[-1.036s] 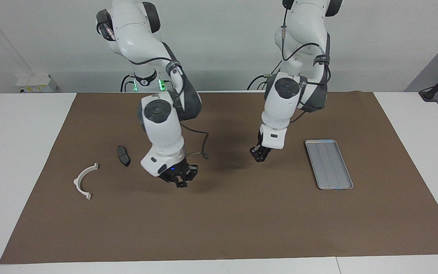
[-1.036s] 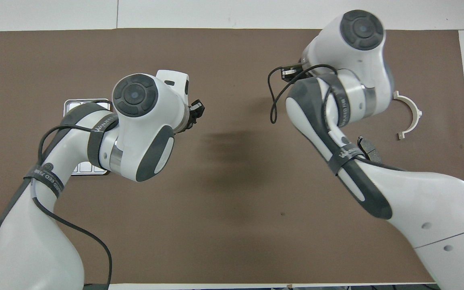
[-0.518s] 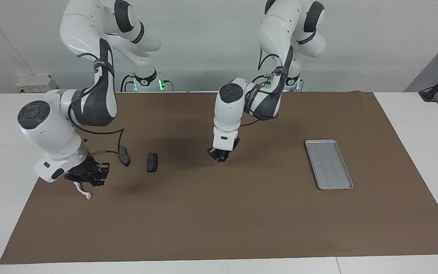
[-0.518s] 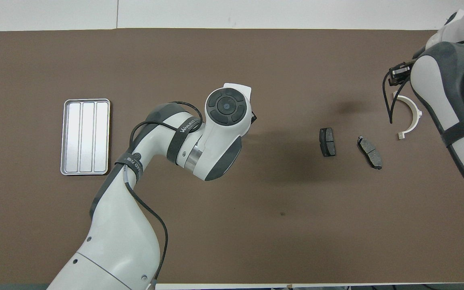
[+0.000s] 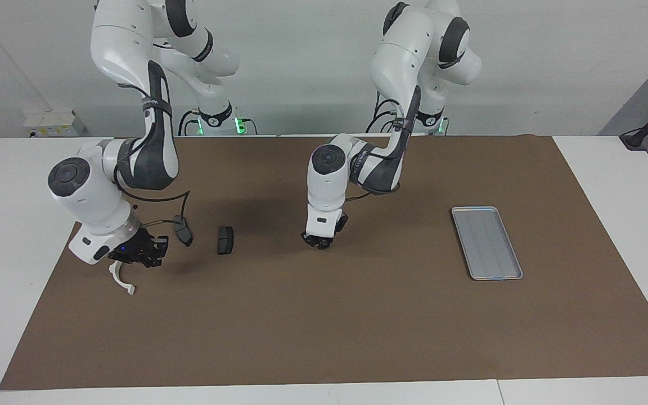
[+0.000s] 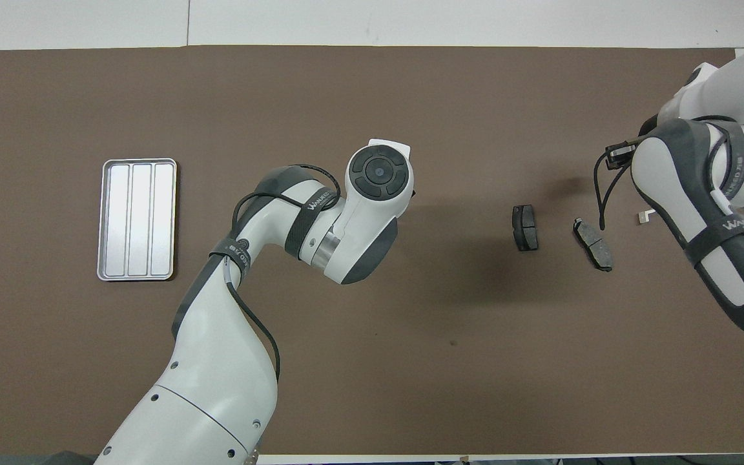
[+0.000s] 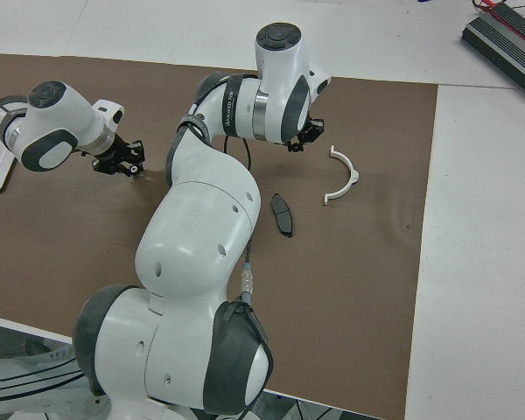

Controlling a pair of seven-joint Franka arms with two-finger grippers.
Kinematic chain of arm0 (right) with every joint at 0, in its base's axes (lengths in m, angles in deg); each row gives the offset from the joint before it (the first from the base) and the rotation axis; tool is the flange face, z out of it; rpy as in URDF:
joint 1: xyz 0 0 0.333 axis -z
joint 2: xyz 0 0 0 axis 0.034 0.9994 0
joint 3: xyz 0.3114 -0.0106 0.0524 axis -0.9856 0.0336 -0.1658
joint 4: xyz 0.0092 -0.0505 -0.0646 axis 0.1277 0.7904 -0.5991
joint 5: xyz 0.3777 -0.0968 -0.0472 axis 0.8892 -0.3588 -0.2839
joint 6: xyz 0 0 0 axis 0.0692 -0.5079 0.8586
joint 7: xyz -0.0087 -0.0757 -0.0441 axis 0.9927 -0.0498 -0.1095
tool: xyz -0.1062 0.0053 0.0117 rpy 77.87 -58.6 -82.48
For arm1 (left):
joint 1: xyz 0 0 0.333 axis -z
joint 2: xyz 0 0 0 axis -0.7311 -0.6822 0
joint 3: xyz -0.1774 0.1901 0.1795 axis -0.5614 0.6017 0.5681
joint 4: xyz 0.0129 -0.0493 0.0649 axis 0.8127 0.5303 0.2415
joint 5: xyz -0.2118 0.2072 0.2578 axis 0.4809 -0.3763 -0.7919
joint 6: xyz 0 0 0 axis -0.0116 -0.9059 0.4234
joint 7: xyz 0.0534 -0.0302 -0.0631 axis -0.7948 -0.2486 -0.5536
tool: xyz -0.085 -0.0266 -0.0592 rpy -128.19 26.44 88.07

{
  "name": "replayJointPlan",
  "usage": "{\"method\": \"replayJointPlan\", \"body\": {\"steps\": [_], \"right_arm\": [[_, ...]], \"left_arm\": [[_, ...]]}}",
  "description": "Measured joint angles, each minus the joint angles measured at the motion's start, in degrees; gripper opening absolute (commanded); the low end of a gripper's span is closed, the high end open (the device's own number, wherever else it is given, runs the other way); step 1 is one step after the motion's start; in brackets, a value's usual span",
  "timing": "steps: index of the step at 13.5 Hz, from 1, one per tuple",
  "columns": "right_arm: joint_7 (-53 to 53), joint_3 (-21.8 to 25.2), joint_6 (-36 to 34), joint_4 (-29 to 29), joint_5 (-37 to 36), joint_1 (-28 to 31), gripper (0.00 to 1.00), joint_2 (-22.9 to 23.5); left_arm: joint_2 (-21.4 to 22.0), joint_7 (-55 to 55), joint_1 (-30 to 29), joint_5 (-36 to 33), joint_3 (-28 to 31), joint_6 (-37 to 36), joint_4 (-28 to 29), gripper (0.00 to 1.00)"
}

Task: Place bearing gear from tray to pile

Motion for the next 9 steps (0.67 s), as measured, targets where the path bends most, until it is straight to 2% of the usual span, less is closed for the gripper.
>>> {"method": "replayJointPlan", "body": {"steps": [5, 6, 9], "right_arm": [[0.0, 0.1, 4.7, 3.7, 0.0, 0.1, 0.00, -0.4], [0.0, 0.2, 5.5, 4.3, 0.0, 0.2, 0.00, -0.4], [0.1, 0.3, 7.8, 6.2, 0.0, 0.4, 0.00, -0.1]], "left_arm": [[-0.2, 0.0, -0.1, -0.3, 0.2, 1.8, 1.1, 0.00], [-0.2, 0.0, -0.1, -0.3, 0.2, 2.1, 1.4, 0.04], [-0.2, 0.0, -0.1, -0.3, 0.2, 2.3, 1.7, 0.42]]}}
